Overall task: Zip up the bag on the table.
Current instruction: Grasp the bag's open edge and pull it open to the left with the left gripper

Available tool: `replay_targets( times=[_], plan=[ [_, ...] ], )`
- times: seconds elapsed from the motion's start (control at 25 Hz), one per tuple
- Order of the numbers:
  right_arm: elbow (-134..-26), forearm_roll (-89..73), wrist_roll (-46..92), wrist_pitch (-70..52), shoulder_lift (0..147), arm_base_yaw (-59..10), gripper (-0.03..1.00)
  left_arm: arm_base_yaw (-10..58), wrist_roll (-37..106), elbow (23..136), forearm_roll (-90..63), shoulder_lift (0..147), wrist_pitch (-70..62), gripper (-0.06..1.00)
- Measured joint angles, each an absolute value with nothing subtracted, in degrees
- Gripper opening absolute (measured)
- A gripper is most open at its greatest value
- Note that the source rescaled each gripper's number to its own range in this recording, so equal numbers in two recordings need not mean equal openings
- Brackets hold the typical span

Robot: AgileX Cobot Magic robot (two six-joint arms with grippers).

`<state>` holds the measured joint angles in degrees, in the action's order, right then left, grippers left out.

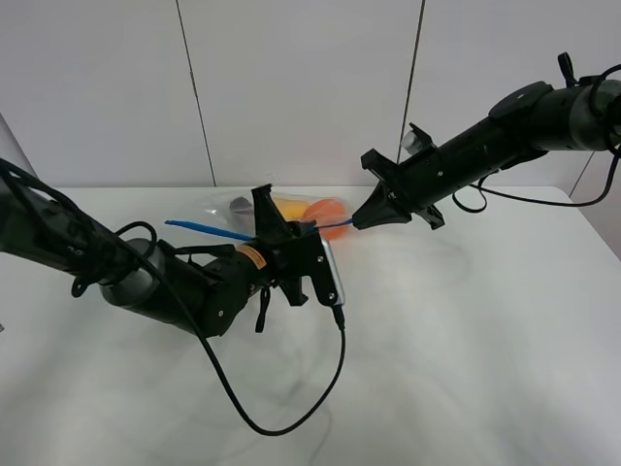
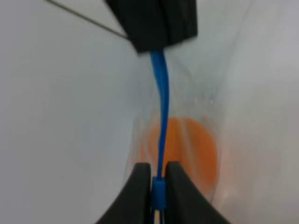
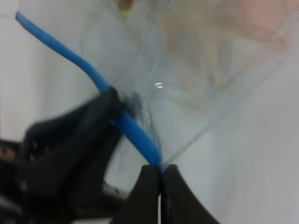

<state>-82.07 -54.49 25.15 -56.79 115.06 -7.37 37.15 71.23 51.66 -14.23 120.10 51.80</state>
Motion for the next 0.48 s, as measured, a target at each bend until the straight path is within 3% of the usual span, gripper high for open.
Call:
replay_targets(
  times=[0.48],
  plan=[
    [-82.3, -54.8, 24.7, -57.2, 115.1, -7.4, 0.00, 24.5, 72.3, 49.6, -13.2, 120.1, 55.7, 0.00]
  ],
)
